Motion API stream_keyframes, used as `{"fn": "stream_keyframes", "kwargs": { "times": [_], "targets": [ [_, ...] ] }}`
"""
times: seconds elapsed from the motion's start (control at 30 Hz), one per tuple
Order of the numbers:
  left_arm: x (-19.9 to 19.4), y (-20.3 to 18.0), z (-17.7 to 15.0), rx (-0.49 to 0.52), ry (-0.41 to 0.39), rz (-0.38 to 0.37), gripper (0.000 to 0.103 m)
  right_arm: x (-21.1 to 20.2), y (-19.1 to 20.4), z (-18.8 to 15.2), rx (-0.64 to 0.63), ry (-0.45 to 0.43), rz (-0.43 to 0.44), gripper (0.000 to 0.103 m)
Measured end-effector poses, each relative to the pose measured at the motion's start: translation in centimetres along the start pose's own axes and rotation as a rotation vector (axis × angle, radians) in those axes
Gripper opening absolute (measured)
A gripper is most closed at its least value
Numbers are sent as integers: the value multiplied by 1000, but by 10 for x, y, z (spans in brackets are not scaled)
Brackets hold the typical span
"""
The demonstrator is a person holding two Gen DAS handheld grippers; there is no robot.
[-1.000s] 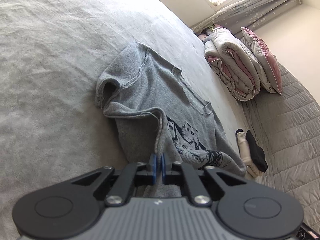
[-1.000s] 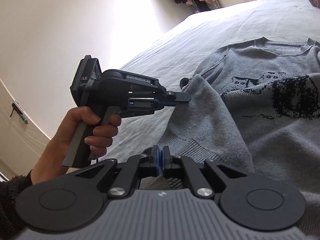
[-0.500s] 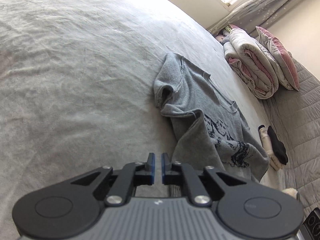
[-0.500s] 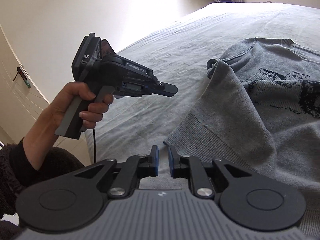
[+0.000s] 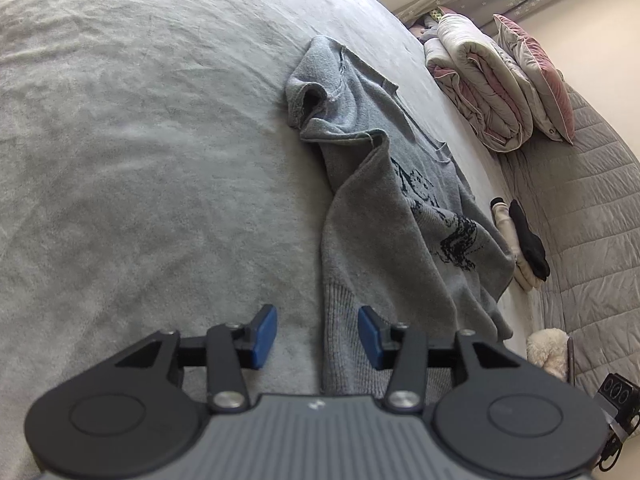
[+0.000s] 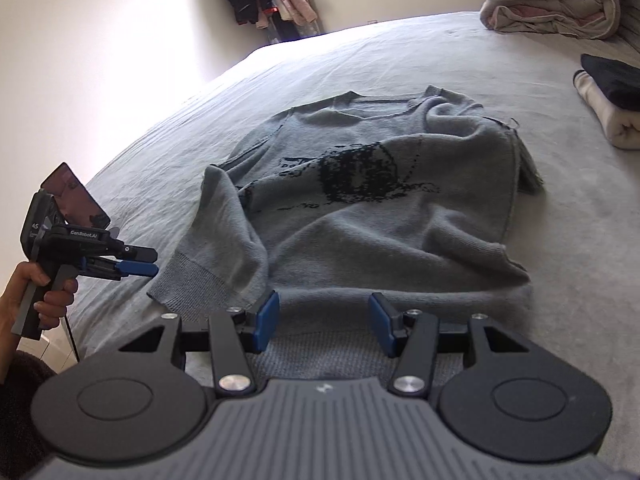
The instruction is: Fold clothes
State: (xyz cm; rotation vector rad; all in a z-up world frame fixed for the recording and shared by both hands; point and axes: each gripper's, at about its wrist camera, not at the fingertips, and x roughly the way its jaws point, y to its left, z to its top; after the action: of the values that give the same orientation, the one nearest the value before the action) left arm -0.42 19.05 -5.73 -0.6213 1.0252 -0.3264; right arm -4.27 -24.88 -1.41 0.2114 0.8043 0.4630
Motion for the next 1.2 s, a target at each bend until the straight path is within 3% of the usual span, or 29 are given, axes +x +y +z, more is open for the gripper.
{"fn": "stream_keyframes", "kwargs": {
  "times": [0.13, 0.43, 0.63, 0.7, 0.8, 0.97, 1.2],
  "targets": [
    [9, -14, -2, 67, 6, 29, 46, -19, -37, -11, 141, 7, -83, 54],
    [14, -21, -10, 116, -6, 42, 42, -35, -94, -46, 449, -20, -73, 54],
    [21, -31, -18, 133, 14, 71, 21, -32, -84, -43, 447, -10, -119, 54],
    [22, -35, -21, 154, 5, 108, 6, -31, -80, -44, 435, -8, -138, 54],
    [12, -38, -26, 124, -18, 142, 5, -31, -74, -45, 440, 7, -158, 54],
    [-26, -42, -44, 157, -57, 173, 5, -39, -57, -50, 414, 71, -130, 59],
    [-72, -25, -68, 133, -64, 153, 5, -53, -38, -64, 385, 95, -113, 60]
  ]
}}
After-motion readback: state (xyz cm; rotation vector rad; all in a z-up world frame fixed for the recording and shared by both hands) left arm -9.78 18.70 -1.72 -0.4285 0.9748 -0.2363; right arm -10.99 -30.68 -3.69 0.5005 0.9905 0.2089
